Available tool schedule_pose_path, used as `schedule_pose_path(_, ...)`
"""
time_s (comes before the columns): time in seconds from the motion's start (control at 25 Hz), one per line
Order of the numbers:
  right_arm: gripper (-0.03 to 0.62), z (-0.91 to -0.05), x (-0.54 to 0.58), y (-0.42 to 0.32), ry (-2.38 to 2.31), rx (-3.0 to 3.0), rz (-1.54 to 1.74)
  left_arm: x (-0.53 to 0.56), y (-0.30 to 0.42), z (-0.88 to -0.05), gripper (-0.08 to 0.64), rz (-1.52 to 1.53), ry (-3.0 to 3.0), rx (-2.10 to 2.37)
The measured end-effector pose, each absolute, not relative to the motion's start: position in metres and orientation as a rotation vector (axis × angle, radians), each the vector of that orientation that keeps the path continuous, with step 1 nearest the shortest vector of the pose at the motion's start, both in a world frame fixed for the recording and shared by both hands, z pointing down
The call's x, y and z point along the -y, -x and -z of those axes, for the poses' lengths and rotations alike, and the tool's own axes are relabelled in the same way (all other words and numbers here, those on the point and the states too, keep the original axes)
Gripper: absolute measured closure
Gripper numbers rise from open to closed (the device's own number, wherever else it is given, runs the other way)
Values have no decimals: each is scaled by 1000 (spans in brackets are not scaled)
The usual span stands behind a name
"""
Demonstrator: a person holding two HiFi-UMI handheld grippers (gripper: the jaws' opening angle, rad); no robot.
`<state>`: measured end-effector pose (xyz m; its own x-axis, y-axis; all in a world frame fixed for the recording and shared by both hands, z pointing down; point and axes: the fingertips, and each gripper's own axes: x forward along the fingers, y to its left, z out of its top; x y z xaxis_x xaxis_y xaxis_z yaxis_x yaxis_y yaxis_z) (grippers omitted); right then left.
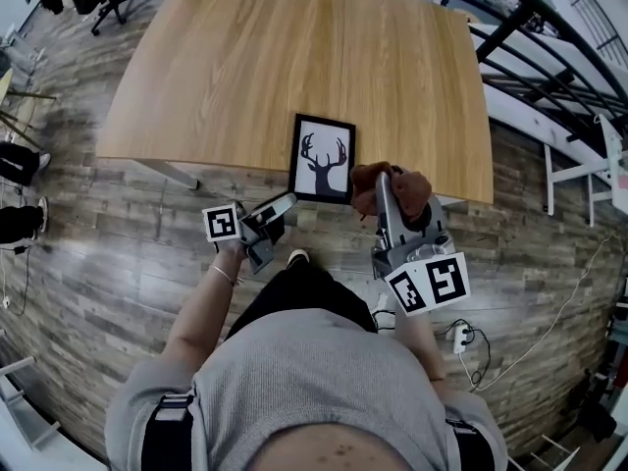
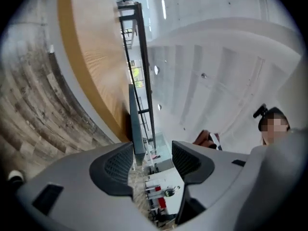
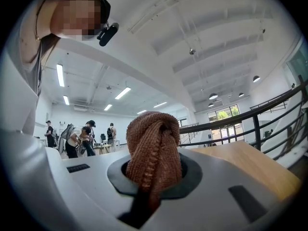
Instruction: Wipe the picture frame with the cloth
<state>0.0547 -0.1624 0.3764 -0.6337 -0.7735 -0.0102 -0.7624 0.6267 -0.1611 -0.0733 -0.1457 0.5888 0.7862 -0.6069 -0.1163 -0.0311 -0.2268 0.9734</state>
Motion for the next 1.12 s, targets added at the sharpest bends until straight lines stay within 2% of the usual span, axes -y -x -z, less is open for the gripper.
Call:
schedule_pose_path(0.64, 546, -369, 132, -64, 1299, -2779, 214, 135, 88, -621, 318, 636, -1665, 574)
schedule_pose_path(1.12, 546, -361, 84, -48, 1205, -2790, 161, 50, 93, -568, 319, 358, -1987, 879)
